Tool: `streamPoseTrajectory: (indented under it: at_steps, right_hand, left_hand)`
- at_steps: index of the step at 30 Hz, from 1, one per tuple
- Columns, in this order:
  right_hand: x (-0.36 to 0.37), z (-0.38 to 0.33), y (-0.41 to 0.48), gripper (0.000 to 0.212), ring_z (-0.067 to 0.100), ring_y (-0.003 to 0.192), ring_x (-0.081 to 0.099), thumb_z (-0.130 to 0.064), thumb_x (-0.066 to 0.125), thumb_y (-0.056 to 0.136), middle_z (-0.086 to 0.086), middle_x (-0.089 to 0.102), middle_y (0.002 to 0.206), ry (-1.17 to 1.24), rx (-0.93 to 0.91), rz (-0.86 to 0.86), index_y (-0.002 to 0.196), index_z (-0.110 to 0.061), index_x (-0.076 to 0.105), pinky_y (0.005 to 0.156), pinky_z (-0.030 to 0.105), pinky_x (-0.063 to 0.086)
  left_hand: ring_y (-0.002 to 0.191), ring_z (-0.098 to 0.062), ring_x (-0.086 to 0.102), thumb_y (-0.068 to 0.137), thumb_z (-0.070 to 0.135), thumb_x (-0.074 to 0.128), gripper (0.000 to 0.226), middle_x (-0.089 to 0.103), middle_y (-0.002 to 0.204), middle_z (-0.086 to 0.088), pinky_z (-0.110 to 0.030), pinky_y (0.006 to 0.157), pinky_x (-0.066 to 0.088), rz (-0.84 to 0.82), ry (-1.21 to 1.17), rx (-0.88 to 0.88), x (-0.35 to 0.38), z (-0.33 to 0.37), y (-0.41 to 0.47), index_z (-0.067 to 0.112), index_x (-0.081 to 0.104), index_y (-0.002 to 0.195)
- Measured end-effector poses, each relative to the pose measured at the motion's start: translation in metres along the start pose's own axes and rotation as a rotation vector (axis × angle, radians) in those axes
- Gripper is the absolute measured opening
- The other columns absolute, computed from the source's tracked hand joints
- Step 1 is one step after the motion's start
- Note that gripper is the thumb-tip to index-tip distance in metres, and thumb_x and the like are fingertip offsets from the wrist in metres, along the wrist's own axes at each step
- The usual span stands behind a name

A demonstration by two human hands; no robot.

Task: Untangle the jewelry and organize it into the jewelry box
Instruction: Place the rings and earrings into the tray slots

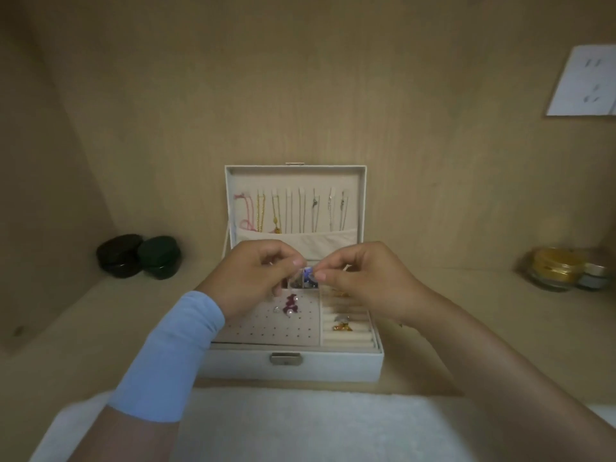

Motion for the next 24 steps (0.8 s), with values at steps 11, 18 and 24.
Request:
streamPoseTrajectory:
  at_steps: [11,18,24]
  right_hand:
    - [0.020,-0.001,-0.017,0.007,-0.005,0.070,0.059,-0.045,0.077,0.081,-0.026,0.064,0.072,-0.597,-0.191,-0.151,0.086,-0.039,0.077,0.064,0.018,0.045]
    - [0.020,-0.003,-0.019,0.008,-0.003,0.075,0.056,-0.040,0.074,0.083,-0.022,0.063,0.080,-0.739,-0.313,-0.153,0.088,-0.035,0.076,0.067,0.022,0.047]
    - [0.020,-0.004,-0.019,0.005,-0.002,0.074,0.052,-0.036,0.072,0.084,-0.022,0.055,0.077,-0.799,-0.346,-0.158,0.088,-0.034,0.075,0.065,0.019,0.043]
  left_hand:
    - [0.052,-0.010,0.048,0.103,0.020,0.043,0.030,0.055,0.062,0.008,-0.019,0.048,0.036,0.000,-0.234,-0.163,-0.004,-0.017,-0.013,0.016,0.073,0.107]
    - [0.053,-0.007,0.052,0.101,0.005,0.045,0.029,0.066,0.075,0.007,-0.028,0.053,0.030,-0.100,-0.372,-0.167,-0.008,-0.017,-0.020,0.014,0.069,0.113]
    - [0.061,-0.011,0.054,0.098,0.008,0.054,0.023,0.071,0.085,0.005,-0.027,0.053,0.033,-0.087,-0.365,-0.166,-0.009,-0.025,-0.017,0.016,0.070,0.111]
Point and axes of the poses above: each hand's wrist, its own y-axis towards the middle knuckle, its own x-axis out of the palm, z = x × y, the point moved 1 cm from there along y, towards the middle knuckle
